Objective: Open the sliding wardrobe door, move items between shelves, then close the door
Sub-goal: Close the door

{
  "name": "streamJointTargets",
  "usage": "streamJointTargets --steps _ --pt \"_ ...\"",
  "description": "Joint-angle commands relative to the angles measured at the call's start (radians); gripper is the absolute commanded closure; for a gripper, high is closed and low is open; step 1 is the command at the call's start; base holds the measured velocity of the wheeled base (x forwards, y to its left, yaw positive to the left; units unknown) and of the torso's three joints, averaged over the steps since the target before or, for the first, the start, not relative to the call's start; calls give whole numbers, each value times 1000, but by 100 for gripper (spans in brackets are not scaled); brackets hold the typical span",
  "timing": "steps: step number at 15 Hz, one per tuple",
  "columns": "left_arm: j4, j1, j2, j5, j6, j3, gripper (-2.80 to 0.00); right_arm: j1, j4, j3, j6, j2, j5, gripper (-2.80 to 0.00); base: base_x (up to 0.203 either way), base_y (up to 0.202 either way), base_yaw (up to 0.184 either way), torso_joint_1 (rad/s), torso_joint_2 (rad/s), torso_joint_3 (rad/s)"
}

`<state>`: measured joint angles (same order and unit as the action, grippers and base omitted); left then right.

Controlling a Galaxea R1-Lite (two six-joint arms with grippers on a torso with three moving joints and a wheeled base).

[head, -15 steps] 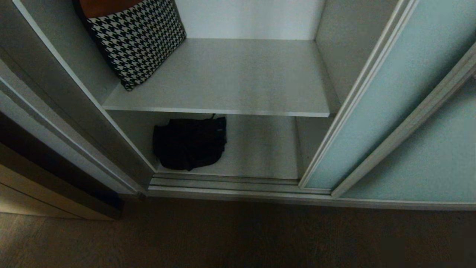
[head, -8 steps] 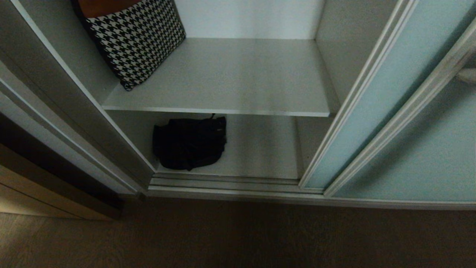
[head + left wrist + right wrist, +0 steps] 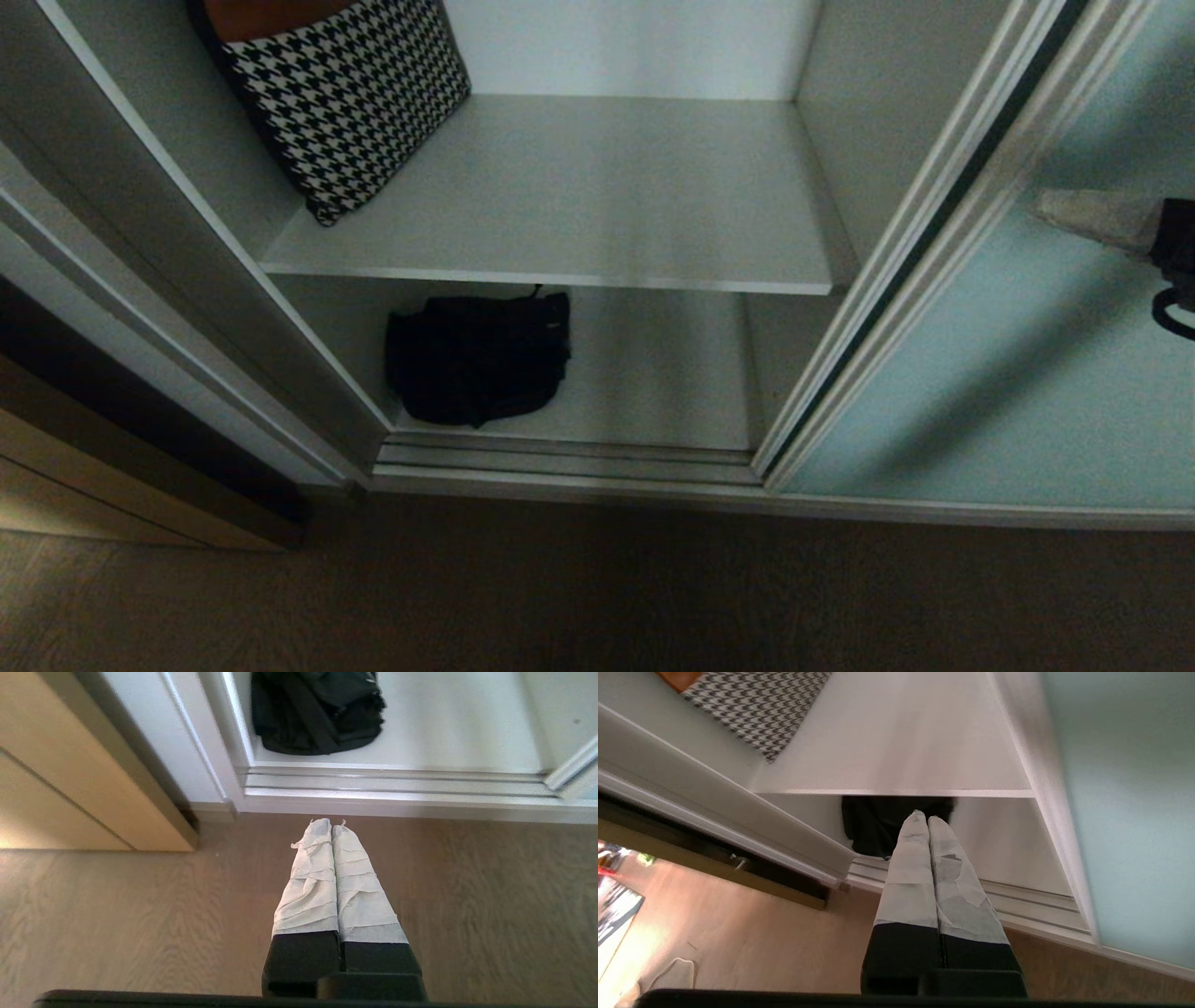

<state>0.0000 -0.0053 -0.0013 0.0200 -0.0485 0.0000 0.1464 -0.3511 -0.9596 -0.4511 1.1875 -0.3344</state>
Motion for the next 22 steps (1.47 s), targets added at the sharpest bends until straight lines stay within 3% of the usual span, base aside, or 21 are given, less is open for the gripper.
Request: streamJointTargets --steps 1,5,22 --pt "0 1 0 0 -1 0 0 16 3 21 -3 -72 -5 0 0 0 0 0 0 0" --pt "0 1 0 0 -1 0 0 19 -2 62 -1 -166 -35 0 0 0 0 0 0 0" --pt "0 1 0 0 -1 0 0 15 -1 123 -3 -216 -33 0 0 0 0 0 0 0"
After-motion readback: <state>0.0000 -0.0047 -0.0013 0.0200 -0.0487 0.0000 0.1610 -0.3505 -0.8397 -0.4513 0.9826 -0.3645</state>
